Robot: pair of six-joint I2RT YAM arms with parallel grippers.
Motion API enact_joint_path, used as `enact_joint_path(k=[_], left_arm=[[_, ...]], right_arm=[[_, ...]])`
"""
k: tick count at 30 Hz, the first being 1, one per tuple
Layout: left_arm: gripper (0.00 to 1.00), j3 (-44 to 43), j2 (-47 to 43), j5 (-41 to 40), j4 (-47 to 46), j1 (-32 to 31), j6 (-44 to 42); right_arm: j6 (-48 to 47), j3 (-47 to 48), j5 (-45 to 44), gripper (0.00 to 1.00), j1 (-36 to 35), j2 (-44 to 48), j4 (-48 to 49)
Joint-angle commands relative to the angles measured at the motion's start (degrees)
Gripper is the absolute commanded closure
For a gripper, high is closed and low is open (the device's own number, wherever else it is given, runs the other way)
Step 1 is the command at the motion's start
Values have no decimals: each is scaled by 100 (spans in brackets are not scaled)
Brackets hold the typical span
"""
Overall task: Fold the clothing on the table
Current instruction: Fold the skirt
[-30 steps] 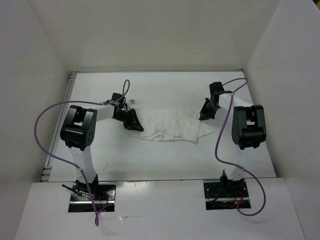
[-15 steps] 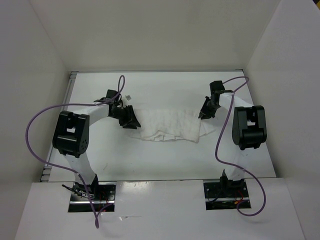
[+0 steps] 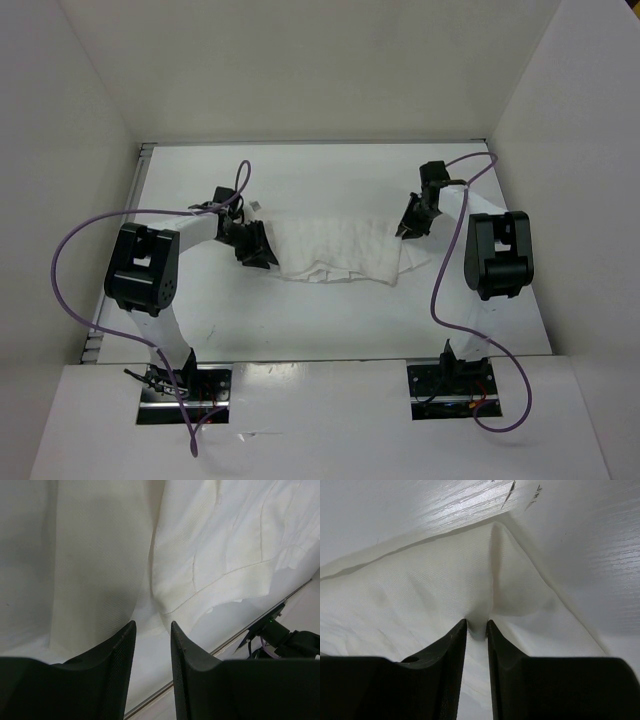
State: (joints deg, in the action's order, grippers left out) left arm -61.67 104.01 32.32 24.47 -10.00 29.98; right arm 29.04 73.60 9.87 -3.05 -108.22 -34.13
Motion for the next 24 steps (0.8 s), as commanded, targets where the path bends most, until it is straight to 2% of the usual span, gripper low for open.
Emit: enact_joint_path(k=[1,11,16,19,20,24], left_arm=[[58,76,-153,-59,93,7,-124],[58,76,-153,-164,199,7,-124],[83,76,48,-340,199,7,-124],[90,-38,234,-287,199,7,-124],[96,-38,312,-287,199,7,-124],[100,-91,454,-287,199,7,-124]], right_arm=[[-118,303,-55,71,41,276,-120],[-170,532,-55,70,41,328,-287],[-170,532,-55,70,41,328,-287],[-170,532,-55,70,41,328,-287],[-170,593,-55,70,41,328,-287],[-170,594,6,70,41,328,-287]])
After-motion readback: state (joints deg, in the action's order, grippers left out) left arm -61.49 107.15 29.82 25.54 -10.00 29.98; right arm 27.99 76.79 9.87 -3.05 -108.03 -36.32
